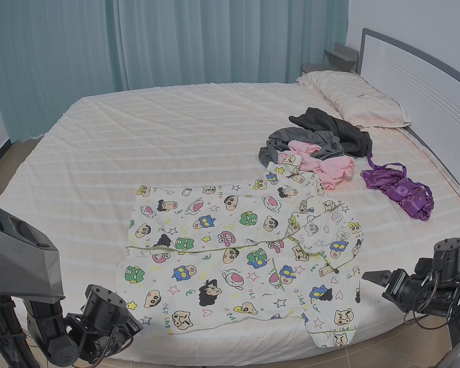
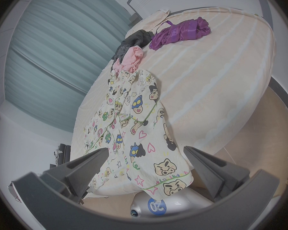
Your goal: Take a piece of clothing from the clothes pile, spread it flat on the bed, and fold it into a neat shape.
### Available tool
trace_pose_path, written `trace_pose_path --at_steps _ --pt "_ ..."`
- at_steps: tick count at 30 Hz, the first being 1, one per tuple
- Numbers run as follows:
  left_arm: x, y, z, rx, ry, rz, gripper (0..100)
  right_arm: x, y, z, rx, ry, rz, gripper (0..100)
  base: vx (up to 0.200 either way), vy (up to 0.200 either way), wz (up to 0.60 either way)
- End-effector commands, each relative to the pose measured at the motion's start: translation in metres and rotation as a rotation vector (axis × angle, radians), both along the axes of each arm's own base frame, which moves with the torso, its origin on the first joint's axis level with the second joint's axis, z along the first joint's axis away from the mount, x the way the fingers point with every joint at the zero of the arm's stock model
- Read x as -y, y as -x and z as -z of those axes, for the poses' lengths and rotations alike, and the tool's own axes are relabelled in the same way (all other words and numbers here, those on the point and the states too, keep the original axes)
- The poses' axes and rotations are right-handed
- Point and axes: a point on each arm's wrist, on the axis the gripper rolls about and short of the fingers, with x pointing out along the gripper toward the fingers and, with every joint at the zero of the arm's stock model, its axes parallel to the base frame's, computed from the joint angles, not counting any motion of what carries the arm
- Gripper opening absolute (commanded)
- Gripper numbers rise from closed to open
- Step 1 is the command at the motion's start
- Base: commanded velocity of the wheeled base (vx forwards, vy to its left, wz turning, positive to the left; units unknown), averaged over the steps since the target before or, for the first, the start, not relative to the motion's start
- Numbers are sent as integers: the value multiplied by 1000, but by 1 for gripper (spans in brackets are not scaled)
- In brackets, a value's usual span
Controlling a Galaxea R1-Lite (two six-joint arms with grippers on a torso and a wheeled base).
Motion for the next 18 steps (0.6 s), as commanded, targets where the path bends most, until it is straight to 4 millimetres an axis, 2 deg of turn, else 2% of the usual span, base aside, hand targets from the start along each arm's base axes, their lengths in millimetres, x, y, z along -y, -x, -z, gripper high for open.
trace_pose_path --at_steps 1,9,11,12,14,15,16,18 --pt "-2 5 -5 17 1 -23 0 -1 -2 3 -16 5 -4 100 0 0 0" --pt "-5 5 -25 124 30 -65 0 -7 -16 4 -8 18 -61 100 0 0 0" --pt "-7 6 -33 160 38 -74 0 -7 -24 9 -29 34 -90 100 0 0 0" --pt "-10 8 -38 172 40 -81 0 -8 -33 19 -61 56 -108 100 0 0 0" --pt "-14 9 -41 173 35 -95 0 -11 -43 31 -95 86 -126 100 0 0 0" --pt "-14 9 -41 173 35 -95 0 -11 -43 31 -95 86 -126 100 0 0 0" --pt "-17 10 -45 180 34 -102 0 -12 -53 41 -113 112 -140 100 0 0 0" --pt "-18 12 -47 185 30 -97 0 -12 -60 45 -117 116 -136 100 0 0 0"
